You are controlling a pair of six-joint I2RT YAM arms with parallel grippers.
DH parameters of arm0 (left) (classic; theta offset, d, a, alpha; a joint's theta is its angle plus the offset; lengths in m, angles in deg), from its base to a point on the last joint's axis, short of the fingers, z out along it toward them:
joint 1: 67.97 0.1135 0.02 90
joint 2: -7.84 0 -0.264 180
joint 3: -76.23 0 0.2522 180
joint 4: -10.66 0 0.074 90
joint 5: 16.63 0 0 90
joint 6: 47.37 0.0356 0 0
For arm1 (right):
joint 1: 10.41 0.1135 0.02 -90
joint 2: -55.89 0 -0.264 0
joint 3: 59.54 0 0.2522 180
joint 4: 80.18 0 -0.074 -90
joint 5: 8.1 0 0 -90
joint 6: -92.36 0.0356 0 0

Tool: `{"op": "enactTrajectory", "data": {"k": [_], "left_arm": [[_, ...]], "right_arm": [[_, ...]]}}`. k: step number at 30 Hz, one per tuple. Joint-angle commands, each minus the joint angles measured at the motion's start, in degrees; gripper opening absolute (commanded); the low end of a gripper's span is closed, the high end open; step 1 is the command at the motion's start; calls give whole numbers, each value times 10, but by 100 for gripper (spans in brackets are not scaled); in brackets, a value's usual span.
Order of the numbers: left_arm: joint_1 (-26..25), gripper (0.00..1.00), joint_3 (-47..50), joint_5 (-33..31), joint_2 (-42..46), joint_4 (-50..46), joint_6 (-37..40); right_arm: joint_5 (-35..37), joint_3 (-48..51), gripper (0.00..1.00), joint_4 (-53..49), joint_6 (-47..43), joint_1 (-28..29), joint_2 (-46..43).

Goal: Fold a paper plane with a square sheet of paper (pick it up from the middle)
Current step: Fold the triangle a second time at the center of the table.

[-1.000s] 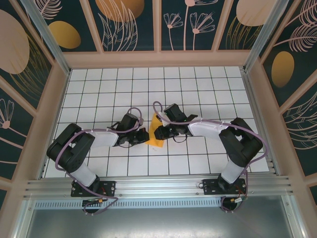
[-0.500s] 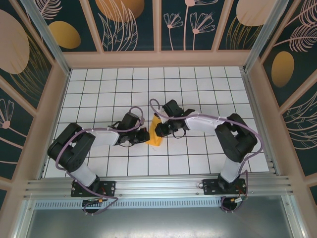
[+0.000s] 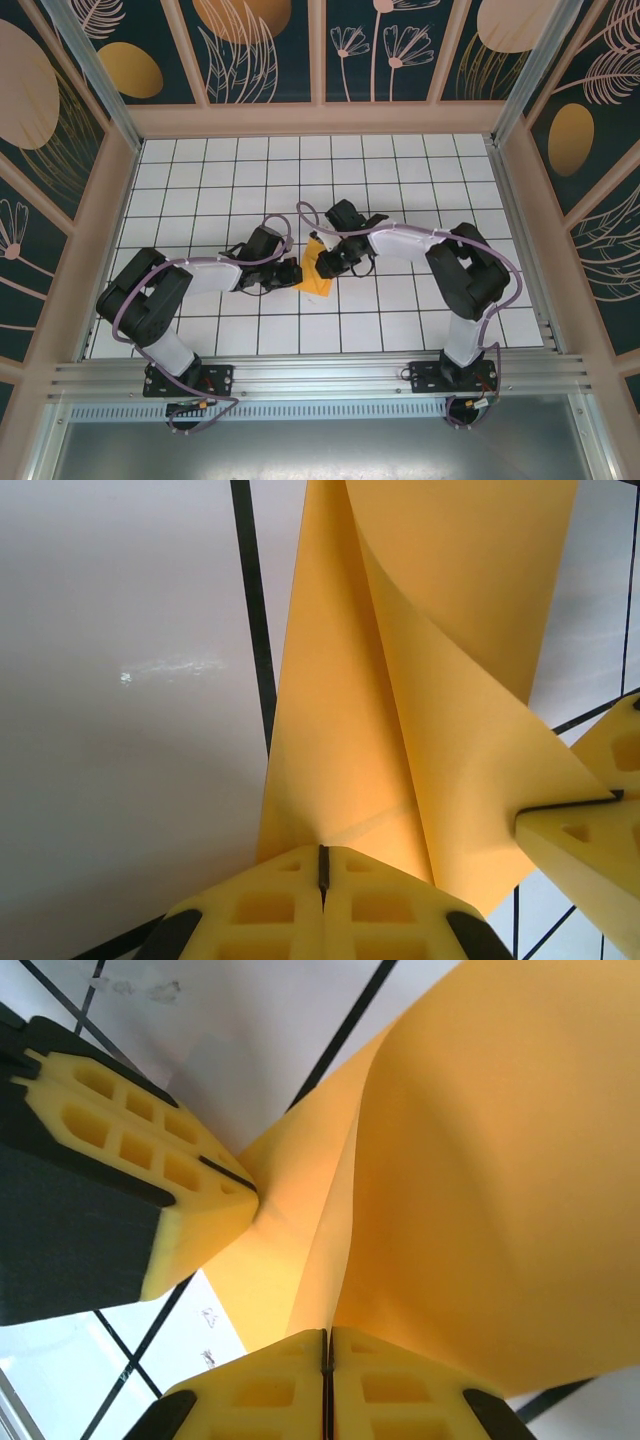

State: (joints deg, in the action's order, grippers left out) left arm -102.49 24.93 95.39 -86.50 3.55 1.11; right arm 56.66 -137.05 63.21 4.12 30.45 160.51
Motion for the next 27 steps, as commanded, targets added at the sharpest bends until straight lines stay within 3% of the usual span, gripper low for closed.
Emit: {"op": "enactTrajectory", "data": {"k": [1,9,16,27], "left_arm": [[0,0,-1,-35,-17,-47,17],[0,0,-3,-34,-15,-50,18],[0,0,-4,-33,-14,-52,18],[0,0,-4,-30,-13,-52,21]], "right_arm": [[-13,-6,11,-33,-24,-14,-20],[-30,-19,11,-53,-45,-23,-24],[35,-22,11,-32,-69,-23,-21],[50,-35,12,-20,-136,-22,4]]}}
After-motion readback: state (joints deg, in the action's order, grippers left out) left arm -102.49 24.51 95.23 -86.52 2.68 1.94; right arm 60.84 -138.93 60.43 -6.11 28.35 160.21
